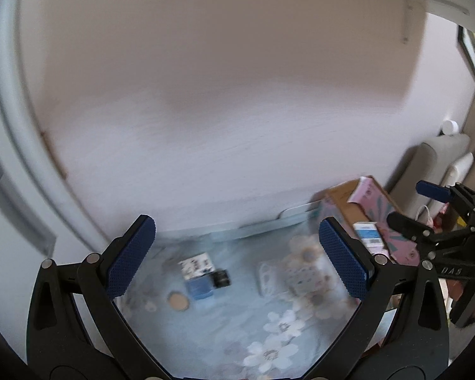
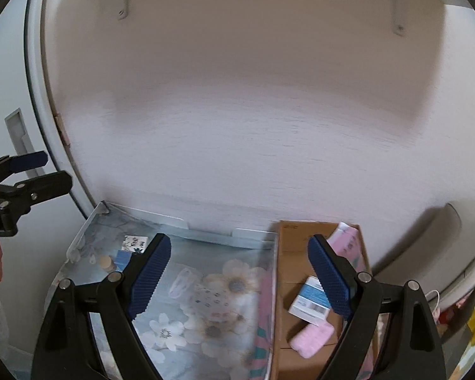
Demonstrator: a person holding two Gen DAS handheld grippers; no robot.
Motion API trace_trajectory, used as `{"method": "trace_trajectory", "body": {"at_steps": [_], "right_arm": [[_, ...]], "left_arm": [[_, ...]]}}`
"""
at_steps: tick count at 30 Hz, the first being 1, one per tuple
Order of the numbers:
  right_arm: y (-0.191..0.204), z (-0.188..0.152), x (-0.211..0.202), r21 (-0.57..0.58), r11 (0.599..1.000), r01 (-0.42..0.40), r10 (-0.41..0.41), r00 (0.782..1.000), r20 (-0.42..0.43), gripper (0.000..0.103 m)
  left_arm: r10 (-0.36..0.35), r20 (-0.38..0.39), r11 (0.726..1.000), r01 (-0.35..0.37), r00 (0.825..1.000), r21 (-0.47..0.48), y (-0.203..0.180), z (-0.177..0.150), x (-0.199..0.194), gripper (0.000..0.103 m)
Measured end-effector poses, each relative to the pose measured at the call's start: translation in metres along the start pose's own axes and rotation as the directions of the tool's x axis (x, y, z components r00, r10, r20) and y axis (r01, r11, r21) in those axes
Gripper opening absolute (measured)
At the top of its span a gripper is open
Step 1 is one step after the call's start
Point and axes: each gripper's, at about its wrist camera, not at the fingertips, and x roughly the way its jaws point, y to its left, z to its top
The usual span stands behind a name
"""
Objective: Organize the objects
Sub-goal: 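Withdraw both tools from the cardboard box back over the sheet, then grasp the beige round lid with left tool while right tool grasps knit cap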
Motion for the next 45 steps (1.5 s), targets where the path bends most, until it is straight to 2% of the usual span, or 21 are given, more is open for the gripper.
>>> {"method": "trace_trajectory", "body": {"at_steps": [9,17,25,33,37,42,45], "right_arm": [[0.022,0.000,0.026,-0.013,0.998,-0.069,0.069,0.997,-0.022,0.086],[0.045,-0.014,0.051,-0.030,0.995,-0.094,0.092,0.994,-0.057,0.086],[0.058,-0.042,0.075,-0.012,0.992,-0.124,0.122,0.987,-0.103,0.086],[0.065,-0.087,0.105,-0.009,0.994,-0.110,0.107,0.983,-0.152,0.086],[0.067,-0.111,0.124,0.020,0.994,-0.112,0.114,0.977,-0.179,0.086],[0.076,-0.133,0.141,-0.005,0.998,-0.064,0.063,0.987,-0.151,0.086],[0.079,-0.142,0.148,-0.008,1.000,-0.007,0.006,0.992,-0.129,0.086]], "left_arm": [[0.085,-0.035,0.995,-0.087,0.996,-0.053,0.043,-0.033,0.000,0.103],[0.090,-0.066,0.992,-0.095,0.994,-0.083,0.066,-0.072,0.015,0.103],[0.083,-0.088,0.991,-0.092,0.993,-0.099,0.082,-0.115,0.034,0.103],[0.056,-0.155,0.993,-0.072,0.986,-0.099,0.086,-0.166,0.076,0.103],[0.041,-0.150,0.993,-0.057,0.988,-0.103,0.086,-0.184,0.097,0.103],[0.031,-0.141,0.996,-0.042,0.989,-0.074,0.085,-0.194,0.126,0.100],[0.031,-0.145,0.997,-0.040,0.989,-0.060,0.086,-0.199,0.141,0.096]]}}
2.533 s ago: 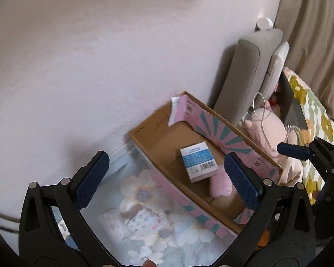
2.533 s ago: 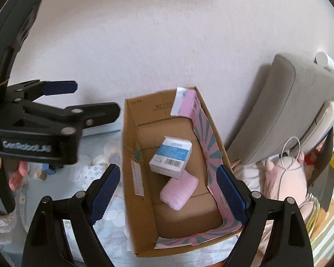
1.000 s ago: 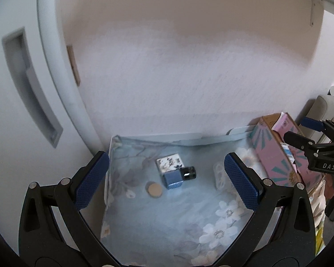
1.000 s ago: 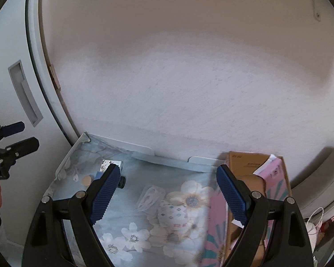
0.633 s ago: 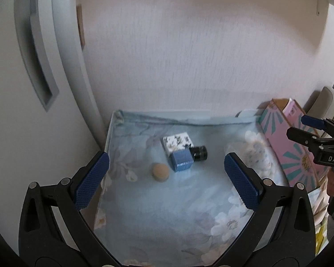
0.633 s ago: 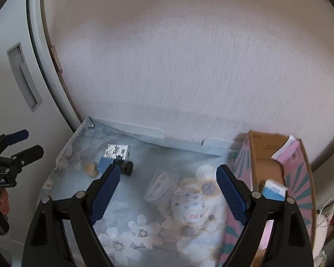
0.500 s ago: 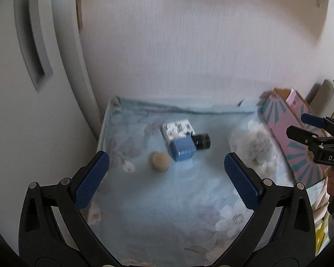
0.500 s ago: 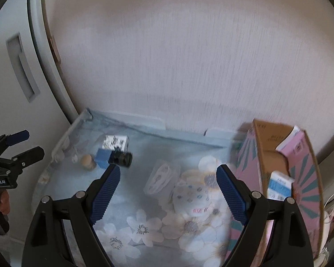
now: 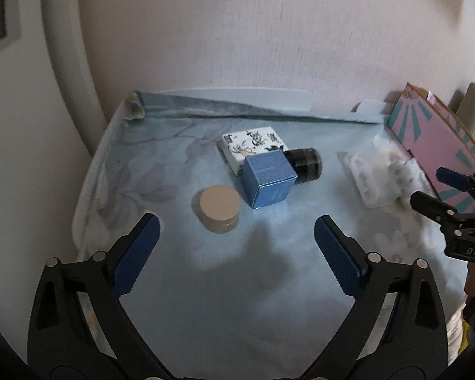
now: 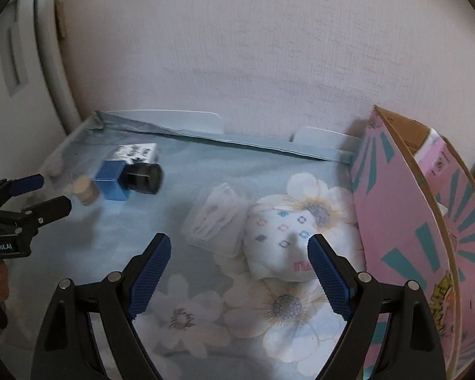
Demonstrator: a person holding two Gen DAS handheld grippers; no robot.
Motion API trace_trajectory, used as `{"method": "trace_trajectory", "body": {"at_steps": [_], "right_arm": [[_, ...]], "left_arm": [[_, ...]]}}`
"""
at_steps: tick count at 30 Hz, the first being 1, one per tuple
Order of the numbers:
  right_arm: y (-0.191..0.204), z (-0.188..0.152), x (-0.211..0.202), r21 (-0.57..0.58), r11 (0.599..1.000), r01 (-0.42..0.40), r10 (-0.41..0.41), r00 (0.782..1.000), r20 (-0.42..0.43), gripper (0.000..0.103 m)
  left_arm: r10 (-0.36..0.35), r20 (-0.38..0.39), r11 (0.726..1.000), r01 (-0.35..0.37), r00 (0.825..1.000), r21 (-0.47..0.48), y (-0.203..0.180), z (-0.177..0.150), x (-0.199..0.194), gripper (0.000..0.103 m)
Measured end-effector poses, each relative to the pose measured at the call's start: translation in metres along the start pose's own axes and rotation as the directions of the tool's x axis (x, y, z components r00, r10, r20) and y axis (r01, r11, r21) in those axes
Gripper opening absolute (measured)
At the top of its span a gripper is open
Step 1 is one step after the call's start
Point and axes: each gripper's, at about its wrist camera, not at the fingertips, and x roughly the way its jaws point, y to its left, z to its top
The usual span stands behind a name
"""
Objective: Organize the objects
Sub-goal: 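Grasp the beige round lid with left tool while right tool grasps knit cap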
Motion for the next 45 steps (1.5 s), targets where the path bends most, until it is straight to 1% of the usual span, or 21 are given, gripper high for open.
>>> {"method": "trace_trajectory", "body": {"at_steps": [5,9,11,14,16,18,20,22,23,29,31,37,45], "right_arm": [[-0.009,-0.009,0.014,0.025,0.998,0.063,-0.063,0.998,0.011,0.086],[-0.018,-0.012,0.025,0.019,0.996,0.083,-0.083,0.997,0.001,0.086],[-0.022,-0.012,0.030,0.015,0.996,0.088,-0.088,0.996,0.000,0.085],[-0.025,-0.011,0.036,0.001,0.996,0.084,-0.084,0.996,0.002,0.079],[-0.026,-0.011,0.040,-0.007,0.997,0.073,-0.073,0.997,-0.004,0.072],[-0.027,-0.010,0.042,-0.009,0.998,0.065,-0.066,0.998,-0.011,0.070],[-0.029,-0.009,0.043,-0.011,0.998,0.066,-0.066,0.998,-0.013,0.067],[-0.031,-0.009,0.045,-0.006,0.998,0.066,-0.066,0.998,-0.018,0.064],[-0.032,-0.008,0.045,0.000,0.998,0.062,-0.062,0.998,-0.019,0.064],[-0.033,-0.006,0.048,0.011,0.998,0.058,-0.058,0.998,-0.024,0.061],[-0.034,-0.006,0.048,0.015,0.998,0.055,-0.055,0.998,-0.026,0.059],[-0.034,-0.004,0.045,0.022,0.998,0.051,-0.051,0.998,-0.032,0.055],[-0.035,0.004,0.027,0.023,0.999,0.042,-0.042,0.999,-0.009,0.054]], "left_arm": [[0.005,0.005,1.000,-0.006,1.000,0.008,0.005,-0.002,0.019,0.091],[0.006,0.003,1.000,-0.006,1.000,0.008,0.010,-0.003,0.029,0.086],[0.008,-0.002,1.000,-0.008,1.000,0.016,0.011,-0.003,0.035,0.081],[-0.012,-0.019,1.000,0.012,1.000,0.009,0.014,0.000,0.042,0.074],[-0.019,-0.010,1.000,0.020,1.000,0.016,0.013,0.001,0.041,0.072],[-0.021,-0.011,0.999,0.022,1.000,0.030,0.011,0.002,0.042,0.066],[-0.022,-0.029,0.999,0.023,0.999,0.039,0.010,0.001,0.045,0.058],[-0.024,-0.040,0.999,0.026,0.999,0.038,0.011,0.002,0.047,0.053],[-0.026,-0.037,0.999,0.028,0.999,0.040,0.011,0.003,0.047,0.047],[-0.005,-0.041,0.999,0.007,0.999,0.053,0.011,0.006,0.051,0.034],[-0.005,-0.045,0.999,0.007,0.999,0.047,0.012,0.007,0.051,0.031],[-0.013,-0.058,1.000,0.014,0.998,0.019,0.016,0.007,0.047,0.030],[-0.018,-0.048,1.000,0.018,0.999,-0.006,0.013,0.016,0.026,0.030]]}}
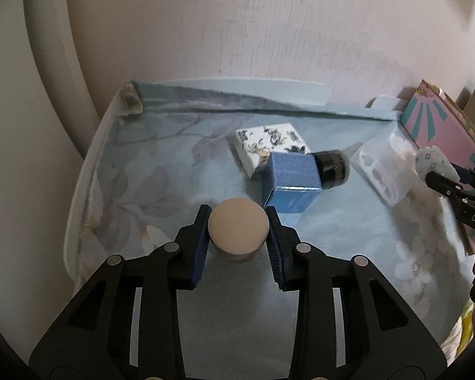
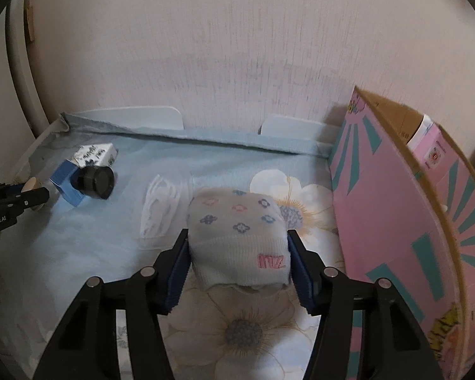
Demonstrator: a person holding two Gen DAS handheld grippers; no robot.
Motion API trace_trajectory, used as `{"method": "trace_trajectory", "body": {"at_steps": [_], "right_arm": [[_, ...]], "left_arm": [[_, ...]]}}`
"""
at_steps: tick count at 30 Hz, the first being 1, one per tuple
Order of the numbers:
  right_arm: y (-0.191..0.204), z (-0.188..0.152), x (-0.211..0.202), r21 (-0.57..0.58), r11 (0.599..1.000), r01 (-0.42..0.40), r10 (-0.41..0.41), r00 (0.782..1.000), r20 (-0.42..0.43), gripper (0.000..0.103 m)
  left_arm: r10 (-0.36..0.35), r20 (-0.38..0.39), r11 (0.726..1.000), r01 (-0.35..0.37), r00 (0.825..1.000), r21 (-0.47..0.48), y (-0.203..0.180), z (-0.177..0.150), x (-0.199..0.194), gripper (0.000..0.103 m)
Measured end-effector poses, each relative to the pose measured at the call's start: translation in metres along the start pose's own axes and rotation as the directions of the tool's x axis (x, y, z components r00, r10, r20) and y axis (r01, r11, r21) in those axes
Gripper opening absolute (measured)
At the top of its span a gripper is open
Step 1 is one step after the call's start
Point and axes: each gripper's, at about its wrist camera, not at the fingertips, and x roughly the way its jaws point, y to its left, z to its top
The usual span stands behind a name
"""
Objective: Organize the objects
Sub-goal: 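Grasp the beige round lid with left tool while right tool grasps knit cap, then carry lid and knit cap into the cardboard box and open both tools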
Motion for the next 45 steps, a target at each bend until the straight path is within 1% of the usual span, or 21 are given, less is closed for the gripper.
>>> {"method": "trace_trajectory", "body": {"at_steps": [7,13,19,25,28,33,39,45], "right_arm": [[-0.002,0.018,-0.038,0.012,1.000,-0.018,0.018,0.999,0.030,0.054],[-0.009,0.041,-0.078,0.028,0.999,-0.035,0.034,0.997,0.063,0.054],[-0.029,0.063,-0.116,0.063,0.997,-0.040,0.034,0.994,0.102,0.054],[-0.056,0.074,-0.140,0.089,0.996,-0.011,0.000,0.993,0.120,0.054],[-0.074,0.074,-0.146,0.113,0.993,0.017,-0.030,0.993,0.115,0.054],[-0.104,0.067,-0.154,0.165,0.984,0.065,-0.081,0.992,0.096,0.054],[-0.140,0.055,-0.159,0.222,0.968,0.116,-0.133,0.989,0.060,0.054],[-0.167,0.040,-0.153,0.272,0.951,0.147,-0.156,0.988,0.011,0.054]], "left_arm": [[0.000,0.033,1.000,0.001,0.999,-0.005,-0.011,0.025,-0.041,0.030],[-0.023,0.083,1.000,0.023,0.996,0.008,-0.034,0.058,-0.074,0.030],[-0.071,0.116,0.996,0.064,0.991,0.059,-0.070,0.098,-0.092,0.030],[-0.153,0.127,0.983,0.138,0.980,0.118,-0.115,0.136,-0.093,0.030],[-0.194,0.132,0.971,0.171,0.972,0.167,-0.144,0.151,-0.089,0.030],[-0.268,0.125,0.941,0.232,0.955,0.246,-0.195,0.171,-0.080,0.030],[-0.347,0.077,0.894,0.305,0.935,0.329,-0.262,0.188,-0.062,0.030],[-0.392,0.005,0.847,0.359,0.920,0.392,-0.315,0.192,-0.040,0.030]]}}
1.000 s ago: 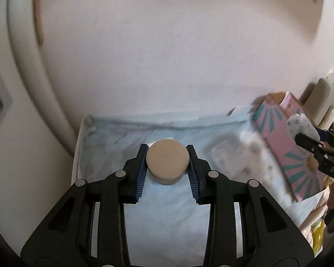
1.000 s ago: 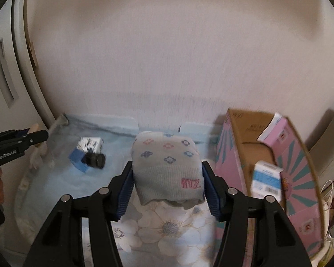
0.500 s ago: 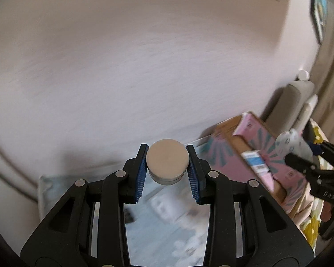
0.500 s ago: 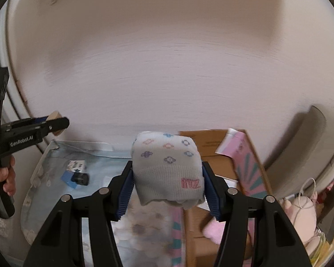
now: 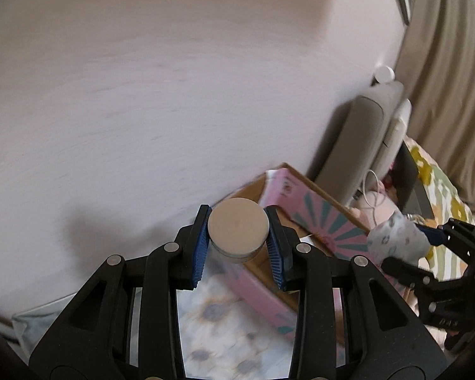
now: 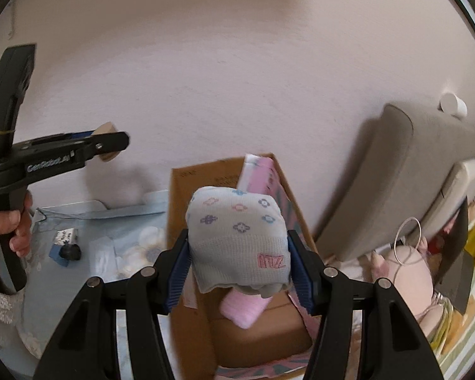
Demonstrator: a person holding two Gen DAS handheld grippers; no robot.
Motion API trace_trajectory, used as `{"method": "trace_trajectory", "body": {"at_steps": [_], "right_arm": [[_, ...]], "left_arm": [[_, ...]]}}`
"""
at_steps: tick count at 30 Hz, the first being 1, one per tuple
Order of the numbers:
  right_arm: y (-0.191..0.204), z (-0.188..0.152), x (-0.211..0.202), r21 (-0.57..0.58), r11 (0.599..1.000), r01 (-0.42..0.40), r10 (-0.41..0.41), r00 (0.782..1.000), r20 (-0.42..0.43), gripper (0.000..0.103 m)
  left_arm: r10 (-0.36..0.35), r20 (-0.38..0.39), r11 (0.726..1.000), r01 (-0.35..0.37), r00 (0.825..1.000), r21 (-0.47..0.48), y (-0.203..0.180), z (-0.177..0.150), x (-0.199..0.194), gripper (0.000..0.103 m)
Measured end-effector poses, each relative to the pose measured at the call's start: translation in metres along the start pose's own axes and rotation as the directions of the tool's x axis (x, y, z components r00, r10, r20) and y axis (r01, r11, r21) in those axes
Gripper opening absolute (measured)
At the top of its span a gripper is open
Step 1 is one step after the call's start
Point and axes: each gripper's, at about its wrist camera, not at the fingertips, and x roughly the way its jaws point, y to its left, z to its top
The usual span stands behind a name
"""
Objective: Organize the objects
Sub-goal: 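Carry lid and knit cap into the cardboard box and open both tools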
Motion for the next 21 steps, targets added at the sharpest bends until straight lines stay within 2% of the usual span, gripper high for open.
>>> {"method": "trace_trajectory", "body": {"at_steps": [8,15,21], "right_arm": [[-0.017,-0.014,0.017,0.034,0.999,0.009,-0.007,0.998,-0.057,0.054],[-0.024,-0.027,0.035,0.048,0.999,0.000,0.005,0.995,-0.102,0.054],[-0.025,-0.036,0.047,0.049,0.999,-0.021,0.027,0.991,-0.130,0.054]], "left_arm": [[-0.059,-0.094,0.996,0.064,0.994,0.056,-0.035,0.000,0.063,0.030],[-0.076,-0.176,0.992,0.091,0.981,0.083,-0.056,-0.011,0.111,0.031],[-0.077,-0.233,0.993,0.095,0.969,0.070,-0.058,-0.026,0.133,0.030]]}}
